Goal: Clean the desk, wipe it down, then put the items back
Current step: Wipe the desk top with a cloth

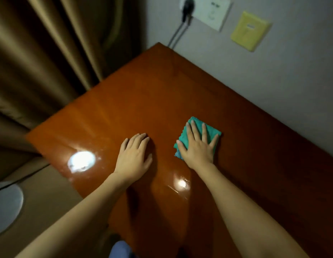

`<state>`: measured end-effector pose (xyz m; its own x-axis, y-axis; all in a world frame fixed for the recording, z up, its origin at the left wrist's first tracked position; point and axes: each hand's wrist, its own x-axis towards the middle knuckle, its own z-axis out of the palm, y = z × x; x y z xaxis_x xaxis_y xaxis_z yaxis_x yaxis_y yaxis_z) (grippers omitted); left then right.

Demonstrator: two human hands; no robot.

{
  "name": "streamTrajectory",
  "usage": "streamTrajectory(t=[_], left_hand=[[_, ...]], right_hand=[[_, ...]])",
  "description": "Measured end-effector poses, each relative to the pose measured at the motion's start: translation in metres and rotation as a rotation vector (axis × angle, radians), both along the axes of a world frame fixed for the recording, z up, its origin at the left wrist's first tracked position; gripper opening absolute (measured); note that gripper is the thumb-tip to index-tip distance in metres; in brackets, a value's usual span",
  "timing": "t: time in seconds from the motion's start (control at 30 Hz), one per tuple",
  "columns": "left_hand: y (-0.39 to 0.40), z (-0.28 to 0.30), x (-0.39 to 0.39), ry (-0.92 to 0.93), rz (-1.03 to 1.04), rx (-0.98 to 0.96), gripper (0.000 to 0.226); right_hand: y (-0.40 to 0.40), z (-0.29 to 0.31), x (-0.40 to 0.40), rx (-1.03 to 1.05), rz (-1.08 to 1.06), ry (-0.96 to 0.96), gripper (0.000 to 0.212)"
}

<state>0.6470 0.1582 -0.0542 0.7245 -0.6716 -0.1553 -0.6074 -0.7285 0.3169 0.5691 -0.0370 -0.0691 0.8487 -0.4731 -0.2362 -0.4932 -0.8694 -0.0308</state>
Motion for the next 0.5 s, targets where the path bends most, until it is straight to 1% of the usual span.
streamTrajectory(t=[0.1,0.3,0.5], left_hand=[[0.033,0.0,0.052,0.003,0.075,-0.017,0.064],[0.104,-0.007,0.136,-0.023,0.212,-0.046,0.063],[0.164,-0.011,0.182,-0.023,0.381,-0.073,0.056]], right_hand=[[0.027,0.0,0.074,-0.005,0.069,-0.005,0.07],[0.084,-0.002,0.208,-0.014,0.205,-0.035,0.07],[0.133,-0.005,0.294,-0.005,0.3,-0.064,0.068]])
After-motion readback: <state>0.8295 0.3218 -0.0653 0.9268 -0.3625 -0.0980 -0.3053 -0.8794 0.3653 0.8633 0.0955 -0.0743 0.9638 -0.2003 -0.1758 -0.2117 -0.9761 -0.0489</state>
